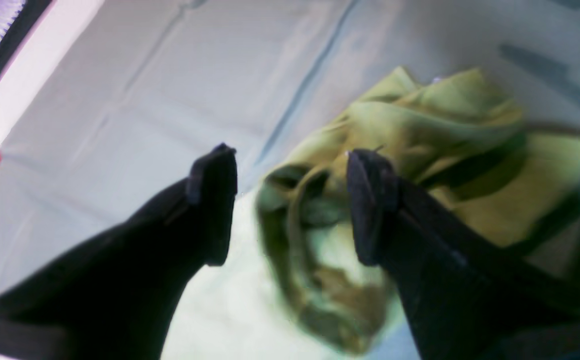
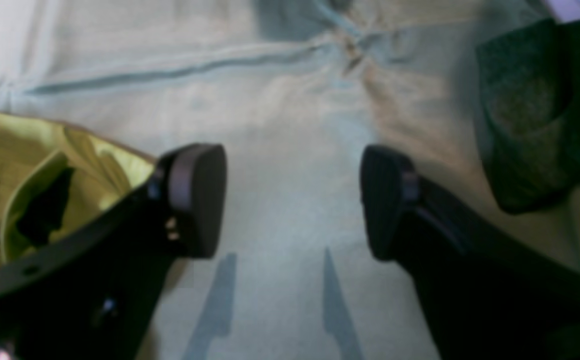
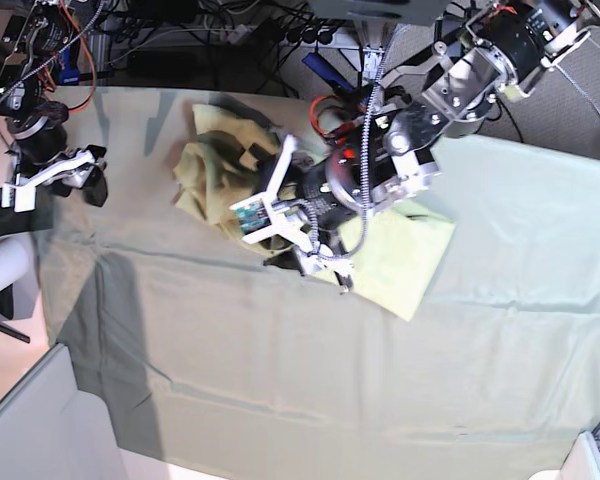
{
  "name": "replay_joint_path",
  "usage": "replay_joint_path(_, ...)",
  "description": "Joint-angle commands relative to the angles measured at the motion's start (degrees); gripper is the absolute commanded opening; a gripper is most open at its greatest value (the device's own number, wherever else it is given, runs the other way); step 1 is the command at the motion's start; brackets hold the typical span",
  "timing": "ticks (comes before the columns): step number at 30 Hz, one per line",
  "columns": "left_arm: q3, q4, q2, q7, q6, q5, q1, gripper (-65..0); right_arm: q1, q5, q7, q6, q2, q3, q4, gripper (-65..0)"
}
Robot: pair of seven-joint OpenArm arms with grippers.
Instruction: Fold the T-shirt properly
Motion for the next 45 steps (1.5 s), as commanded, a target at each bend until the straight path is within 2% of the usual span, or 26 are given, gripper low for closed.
replay_joint_path(1,-0.7,1.0,-0.3,-1.6,1.1,0.8,-1.4,-43.1,0.4,0.9,1.5,1.0,1.3,0.7,0.9,-23.7)
replay_joint_path(2,-1.4,0.9,-1.1,-1.9,1.2,1.3,-1.8,-51.7,0.4,0.9,1.6,1.0,1.2,0.7,0.9,-25.8)
replay_joint_path(4,-4.2,0.0,-2.4,-3.7,1.2,1.7,-2.0,-62.1,0.5,1.1,1.6,1.0,1.2,0.7,0.9,-36.9)
replay_joint_path(5,-5.9,-0.8,-2.9,-4.5,1.2,1.6,-2.0,-64.1,0.4,1.2,1.6,1.0,1.2,0.7,0.9,-45.0)
replay_joint_path(7,-9.0,-3.1,-3.5,-5.0,1.2,-0.2,-1.9,-64.2,0.4,1.1,1.6,1.0,1.2,0.7,0.9,-61.6)
replay_joint_path(8,-10.3,-4.4,-3.5,-5.1,1.2,-1.0,-1.7,-64.2,0.4,1.1,1.6,1.0,1.2,0.7,0.9,-65.0)
replay_joint_path(10,-11.5,-6.9,-3.4,-5.5,0.5,-2.8,-1.5,-64.1,0.4,1.1,1.6,1.0,1.2,0.7,0.9,-65.0)
replay_joint_path(13,-11.0,-9.5,-3.4,-5.9,-2.5,-7.5,-1.4,-64.2,0.5,1.1,1.6,1.0,1.2,0.7,0.9,-65.0)
replay_joint_path(17,-9.9,-10.3,-2.7,-8.5,-3.3,-9.6,0.9,-64.1,0.4,0.8,1.5,1.0,1.2,0.7,0.9,-65.0)
replay_joint_path(21,-9.9,-10.3,1.0,-8.9,-3.6,-9.7,3.6,-64.1,0.4,0.9,1.5,1.0,1.2,0.7,0.9,-65.0)
replay_joint_path(23,-9.9,-10.3,2.8,-9.4,-5.7,-9.7,4.4,-64.1,0.4,1.1,1.1,1.0,0.9,0.7,0.9,-65.0)
replay_joint_path(26,-9.9,-10.3,4.3,-9.7,-6.3,-9.9,5.2,-64.1,0.4,1.8,-0.9,1.0,-0.8,0.7,0.9,-65.0)
replay_joint_path(30,-9.9,-12.4,4.5,-11.0,-6.3,-9.9,5.2,-64.1,-1.1,5.1,-1.6,1.1,-5.0,0.7,0.9,-65.0)
replay_joint_path(31,-9.9,-13.2,4.5,-11.2,-6.3,-9.9,5.1,-64.1,-1.5,5.6,-1.6,1.1,-6.2,0.6,0.9,-58.8)
replay_joint_path(34,-10.0,-14.5,4.5,-11.0,-6.3,-9.9,5.0,-64.1,-1.7,6.7,-1.7,1.1,-9.6,0.6,0.9,-30.1)
replay_joint_path(35,-10.0,-14.5,4.5,-10.6,-6.3,-9.9,5.0,-64.1,-1.7,6.7,-1.7,1.1,-10.5,0.6,0.9,-24.7)
replay_joint_path(36,-10.0,-14.4,4.5,-10.4,-6.3,-9.9,5.0,-64.1,-1.7,6.8,-1.7,1.1,-11.3,0.6,0.9,-22.4)
replay_joint_path(45,-10.0,-14.4,4.3,-8.6,-6.3,-11.0,5.0,-64.1,-1.8,7.1,-2.5,1.4,-18.7,-2.6,0.9,-22.2)
